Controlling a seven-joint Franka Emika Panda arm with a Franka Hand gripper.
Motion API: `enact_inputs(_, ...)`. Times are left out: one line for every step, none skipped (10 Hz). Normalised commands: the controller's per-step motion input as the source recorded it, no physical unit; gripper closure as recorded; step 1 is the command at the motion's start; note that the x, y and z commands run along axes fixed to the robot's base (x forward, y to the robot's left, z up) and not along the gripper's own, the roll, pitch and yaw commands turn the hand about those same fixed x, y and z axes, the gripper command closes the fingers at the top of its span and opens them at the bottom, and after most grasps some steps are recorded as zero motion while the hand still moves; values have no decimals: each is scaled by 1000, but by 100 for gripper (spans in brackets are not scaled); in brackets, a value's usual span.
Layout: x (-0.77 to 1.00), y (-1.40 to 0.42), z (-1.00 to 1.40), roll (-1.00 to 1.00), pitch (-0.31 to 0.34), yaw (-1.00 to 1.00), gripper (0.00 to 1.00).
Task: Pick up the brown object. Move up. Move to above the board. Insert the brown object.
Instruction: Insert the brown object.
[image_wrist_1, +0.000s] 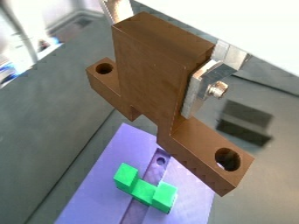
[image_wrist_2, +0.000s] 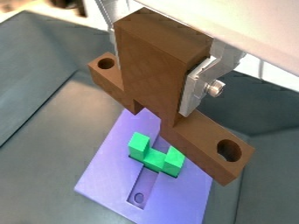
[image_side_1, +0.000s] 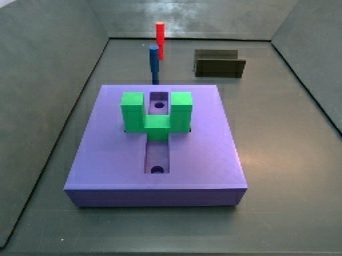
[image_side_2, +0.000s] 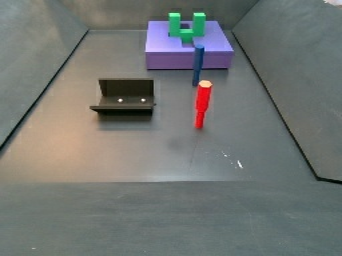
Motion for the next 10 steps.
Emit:
enact_inputs(0, -3, -203, 0, -104, -1000, 100)
enact_inputs(0, 0, -286, 0, -144, -1000, 100)
enact_inputs(0, 0, -389, -13, -203, -1000, 100)
enact_inputs(0, 0, -497, 0, -204, -989, 100)
enact_inputs(11, 0, -503, 30, -137, -1000, 100)
enact_inputs(40, -54, -526, 136, -71, -989, 100)
enact_inputs(20, -34, -551, 156, -50, -997, 100)
enact_inputs(0, -26, -529, 169, -31, -986, 100)
enact_inputs(0, -23, -489, 174, -13, -971, 100)
enact_inputs(0, -26, -440, 164, -19, -986, 100)
